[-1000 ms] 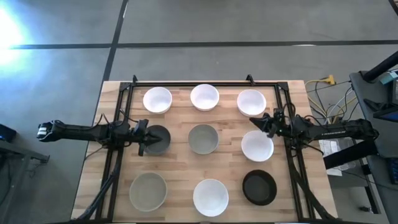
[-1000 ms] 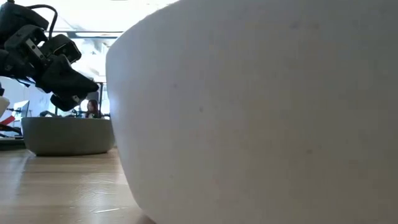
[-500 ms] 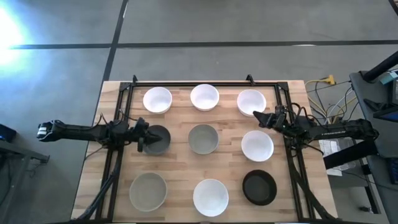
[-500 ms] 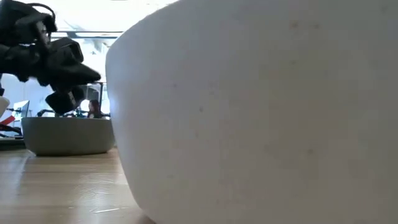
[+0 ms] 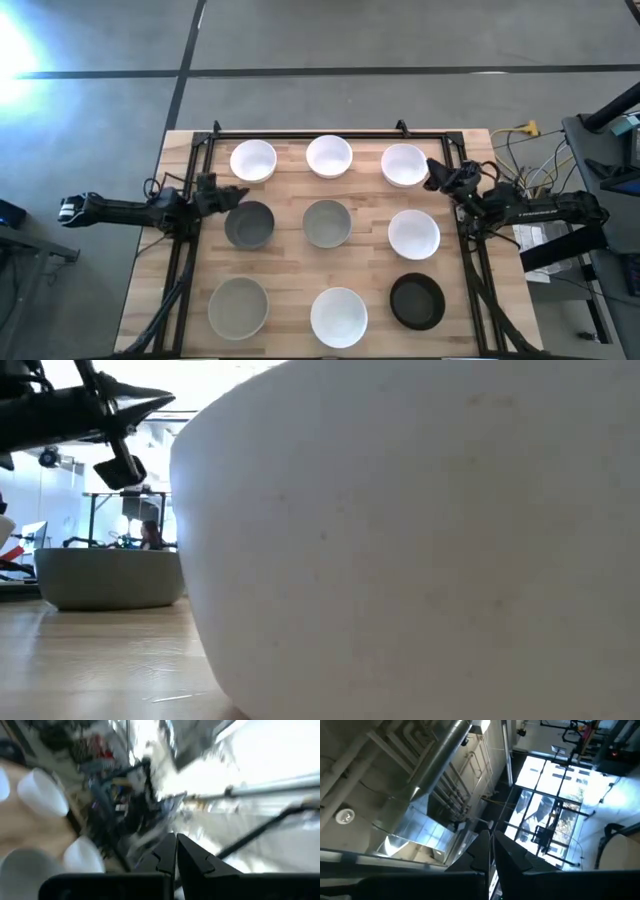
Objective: Nest bowls inside each other
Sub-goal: Stack the white bowl on the other white bowl
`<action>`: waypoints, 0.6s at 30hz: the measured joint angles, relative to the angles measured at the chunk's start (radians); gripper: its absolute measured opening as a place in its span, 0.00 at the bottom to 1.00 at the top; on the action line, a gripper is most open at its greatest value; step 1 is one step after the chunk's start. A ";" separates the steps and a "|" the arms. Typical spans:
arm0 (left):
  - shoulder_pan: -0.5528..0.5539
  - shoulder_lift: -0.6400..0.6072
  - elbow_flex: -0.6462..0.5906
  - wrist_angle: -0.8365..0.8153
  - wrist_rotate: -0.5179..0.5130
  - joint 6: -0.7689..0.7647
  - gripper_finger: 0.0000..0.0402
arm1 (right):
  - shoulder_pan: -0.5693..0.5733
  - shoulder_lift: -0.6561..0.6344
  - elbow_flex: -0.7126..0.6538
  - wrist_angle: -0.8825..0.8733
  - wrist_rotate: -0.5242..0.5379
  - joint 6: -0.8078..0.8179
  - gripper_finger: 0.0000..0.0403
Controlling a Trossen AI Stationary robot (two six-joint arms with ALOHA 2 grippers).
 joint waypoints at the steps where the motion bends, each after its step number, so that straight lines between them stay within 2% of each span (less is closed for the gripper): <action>1: 0.000 0.007 0.003 0.034 -0.044 -0.003 0.00 | 0.000 0.010 0.019 0.002 0.000 -0.014 0.04; 3: 0.000 0.029 0.018 0.121 -0.161 0.008 0.00 | 0.000 0.033 0.060 -0.004 0.015 -0.066 0.04; 5: 0.001 0.057 0.040 0.206 -0.311 0.064 0.00 | 0.000 0.069 0.115 -0.001 0.042 -0.187 0.04; 7: 0.004 0.095 0.070 0.277 -0.377 0.160 0.00 | 0.000 0.117 0.181 -0.003 0.060 -0.340 0.04; 9: 0.004 0.133 0.119 0.327 -0.338 0.277 0.00 | 0.000 0.183 0.259 -0.010 0.059 -0.470 0.04; 13: 0.003 0.201 0.272 0.307 -0.124 0.511 0.00 | 0.000 0.327 0.443 -0.101 0.059 -0.718 0.04; 16: 0.004 0.245 0.407 0.182 -0.104 0.657 0.00 | 0.000 0.435 0.579 -0.214 0.058 -0.818 0.04; 18: 0.005 0.268 0.504 0.009 -0.114 0.747 0.00 | 0.000 0.502 0.668 -0.311 0.054 -0.857 0.04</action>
